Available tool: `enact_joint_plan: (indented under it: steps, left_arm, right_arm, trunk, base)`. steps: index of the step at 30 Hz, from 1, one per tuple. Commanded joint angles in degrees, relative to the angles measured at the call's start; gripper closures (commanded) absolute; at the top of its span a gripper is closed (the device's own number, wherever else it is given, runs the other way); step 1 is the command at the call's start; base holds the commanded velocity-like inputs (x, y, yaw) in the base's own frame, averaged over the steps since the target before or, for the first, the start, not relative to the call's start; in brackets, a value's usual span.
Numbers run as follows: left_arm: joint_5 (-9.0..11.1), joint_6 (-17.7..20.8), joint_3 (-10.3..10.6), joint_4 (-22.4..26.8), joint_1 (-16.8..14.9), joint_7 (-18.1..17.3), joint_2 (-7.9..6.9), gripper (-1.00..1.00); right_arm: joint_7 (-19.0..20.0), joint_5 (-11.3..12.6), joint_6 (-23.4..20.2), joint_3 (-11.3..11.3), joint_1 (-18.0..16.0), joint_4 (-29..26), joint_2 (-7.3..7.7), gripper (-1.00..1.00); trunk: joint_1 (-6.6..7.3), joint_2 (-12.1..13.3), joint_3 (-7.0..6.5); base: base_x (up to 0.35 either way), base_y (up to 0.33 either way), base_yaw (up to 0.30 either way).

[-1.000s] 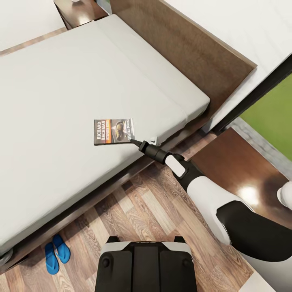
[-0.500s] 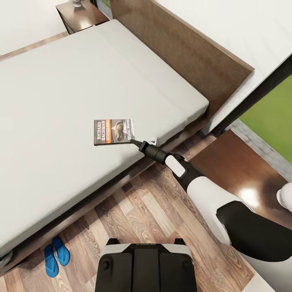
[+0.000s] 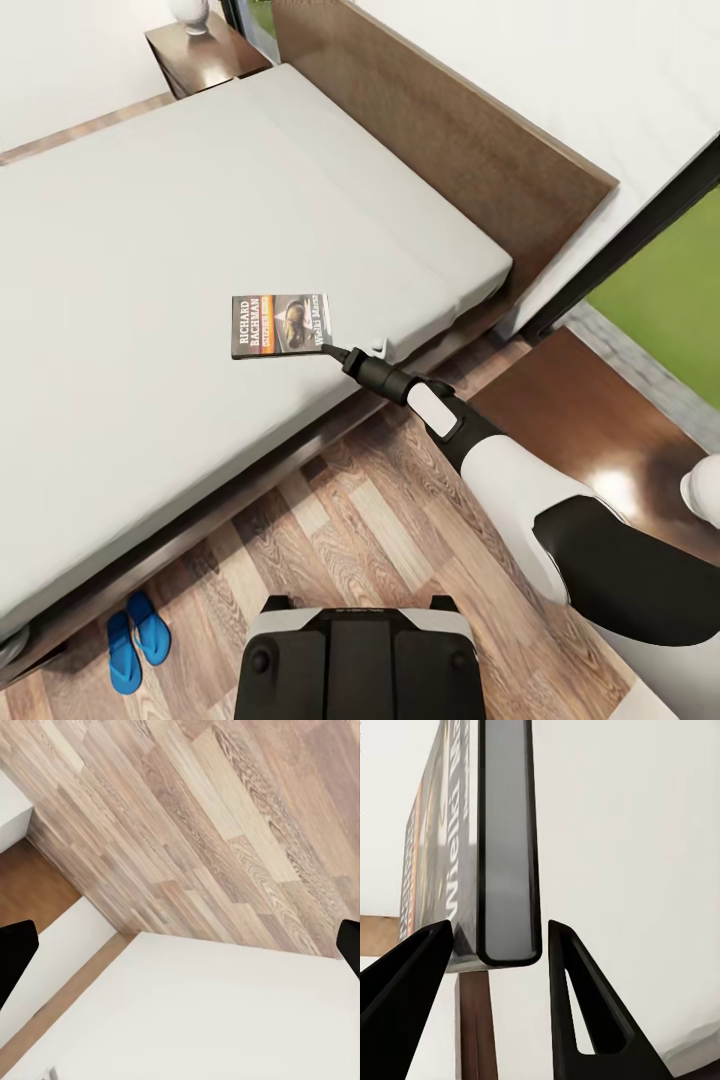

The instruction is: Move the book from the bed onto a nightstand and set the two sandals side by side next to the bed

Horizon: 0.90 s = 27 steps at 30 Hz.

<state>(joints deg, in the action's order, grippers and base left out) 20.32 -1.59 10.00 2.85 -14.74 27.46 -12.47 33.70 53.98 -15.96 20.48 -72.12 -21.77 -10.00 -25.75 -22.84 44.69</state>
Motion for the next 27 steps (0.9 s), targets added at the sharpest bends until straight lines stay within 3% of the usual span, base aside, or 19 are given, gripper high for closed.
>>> enact_joint_plan:
  steps: [1, 27]
  left_arm:
    - [0.6, -0.16, 0.46, 0.02, -0.01, 0.12, -0.01, -1.0]
    - [0.58, -0.17, 0.46, 0.05, 0.0, 0.14, -0.01, -1.0]
  right_arm:
    - [0.11, 0.44, -0.3, 0.08, -0.04, 0.06, 0.0, 1.0]
    - [0.11, 0.42, -0.37, 0.13, -0.04, 0.06, 0.0, 1.0]
  trunk:
    - [-0.03, -0.08, -0.04]
    - [-0.03, -0.08, -2.42]
  base:
    - [0.0, 0.0, 0.0]
    - [0.0, 0.0, 0.0]
